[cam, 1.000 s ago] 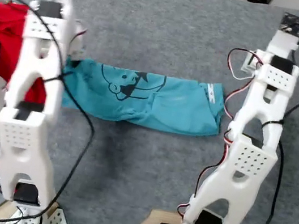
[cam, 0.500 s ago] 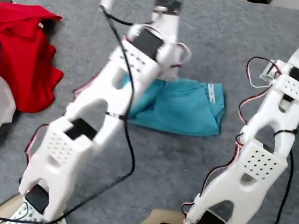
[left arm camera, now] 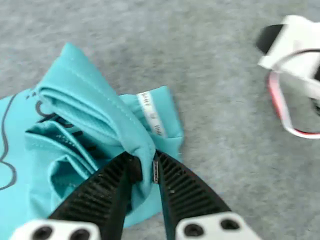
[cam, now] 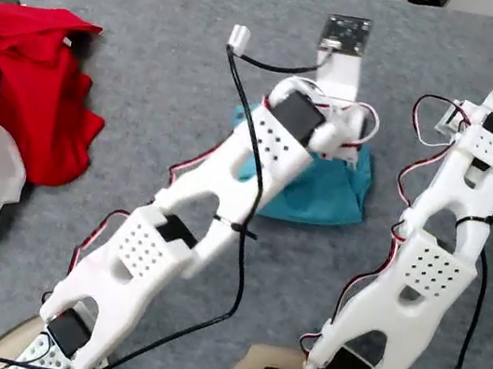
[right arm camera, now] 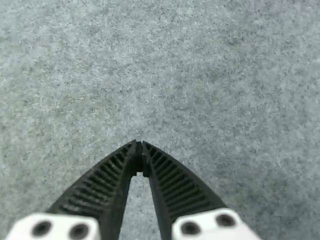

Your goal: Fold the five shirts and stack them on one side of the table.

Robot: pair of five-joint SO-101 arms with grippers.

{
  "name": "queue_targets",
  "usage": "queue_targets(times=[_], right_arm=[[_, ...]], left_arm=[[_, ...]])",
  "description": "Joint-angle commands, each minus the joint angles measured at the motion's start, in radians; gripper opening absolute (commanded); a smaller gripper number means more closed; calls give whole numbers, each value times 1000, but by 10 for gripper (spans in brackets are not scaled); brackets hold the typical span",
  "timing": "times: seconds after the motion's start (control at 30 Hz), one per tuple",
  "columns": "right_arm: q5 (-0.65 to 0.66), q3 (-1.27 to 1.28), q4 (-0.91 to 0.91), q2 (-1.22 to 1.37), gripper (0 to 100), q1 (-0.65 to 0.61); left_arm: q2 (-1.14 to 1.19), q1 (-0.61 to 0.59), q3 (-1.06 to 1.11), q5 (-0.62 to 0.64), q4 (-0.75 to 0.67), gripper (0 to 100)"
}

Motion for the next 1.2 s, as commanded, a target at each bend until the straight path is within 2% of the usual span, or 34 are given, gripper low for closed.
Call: queue_targets(times=[0.0, 0.17, 0.43, 0.57, 0.8, 0.93, 1.07, 1.17], right_arm=[[-11, -54, -23, -7, 5, 19], [-12, -54, -23, -7, 5, 25], [-57, -51, -17, -5, 5, 35], [-55, -51, -17, -5, 5, 35], [-55, -51, -17, -5, 5, 31], [-55, -51, -17, -5, 5, 28], [-55, -51, -15, -5, 5, 28], [-54, -51, -15, -5, 5, 25]], left_arm=[[1, 34, -91, 6, -17, 19], [12, 61, -94, 8, -23, 19], [13, 63, -84, 101, -97, 21], [13, 60, -84, 104, -92, 24], [12, 61, -92, 106, 9, 177], [10, 55, -92, 101, 40, 182], [2, -17, -94, 104, 52, 178], [13, -133, -84, 104, 77, 88]])
